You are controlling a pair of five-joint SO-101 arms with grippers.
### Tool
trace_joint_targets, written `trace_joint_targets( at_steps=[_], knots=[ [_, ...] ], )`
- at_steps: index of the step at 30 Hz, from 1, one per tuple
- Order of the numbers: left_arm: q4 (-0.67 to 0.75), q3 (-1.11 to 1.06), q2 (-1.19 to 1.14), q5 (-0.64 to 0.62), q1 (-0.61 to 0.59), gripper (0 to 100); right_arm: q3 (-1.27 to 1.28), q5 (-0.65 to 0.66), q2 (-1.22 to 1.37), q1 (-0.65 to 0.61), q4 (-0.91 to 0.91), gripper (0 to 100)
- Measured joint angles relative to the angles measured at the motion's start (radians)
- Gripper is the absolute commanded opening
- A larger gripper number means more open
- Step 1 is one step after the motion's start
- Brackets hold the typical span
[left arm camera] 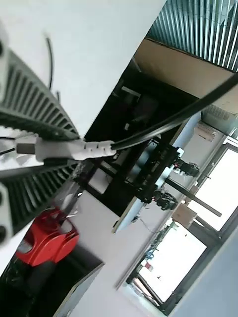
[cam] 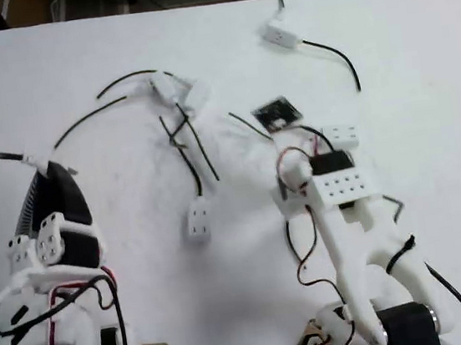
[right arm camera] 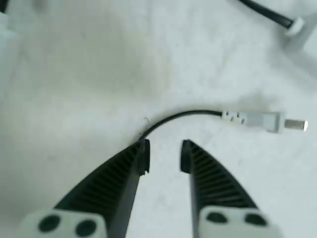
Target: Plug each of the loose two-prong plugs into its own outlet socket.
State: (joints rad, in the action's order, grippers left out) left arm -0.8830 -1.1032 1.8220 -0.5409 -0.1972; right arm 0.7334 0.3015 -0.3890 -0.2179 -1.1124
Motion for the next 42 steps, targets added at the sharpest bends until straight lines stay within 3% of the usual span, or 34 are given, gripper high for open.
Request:
trace_joint_targets(
  at_steps=[5,11,19,24,30,36,42],
  knots=[
    [-0.109,0.089,0.000,0.000,-0.066,2,-0.149,-0.035,0.000,-0.209,-0.074,18.0],
    [-0.233,0.123,0.000,0.000,-0.124,2,-0.204,-0.270,0.080,-0.400,0.034,26.4],
    [-0.239,0.008,0.000,0.000,-0.132,2,-0.391,-0.542,0.456,-0.537,0.157,19.7],
    [-0.181,-0.074,0.000,-0.002,-0.132,2,-0.512,-0.589,0.638,-0.545,0.144,12.5],
    [-0.144,-0.140,0.000,-0.002,-0.132,2,-0.552,-0.592,0.710,-0.485,0.132,11.8],
    [-0.100,-0.187,0.000,-0.002,-0.132,2,-0.620,-0.592,0.712,-0.465,-0.011,27.1],
    [-0.092,-0.201,-0.011,-0.002,-0.132,2,-0.686,-0.591,0.712,-0.485,-0.160,28.3]
  ],
)
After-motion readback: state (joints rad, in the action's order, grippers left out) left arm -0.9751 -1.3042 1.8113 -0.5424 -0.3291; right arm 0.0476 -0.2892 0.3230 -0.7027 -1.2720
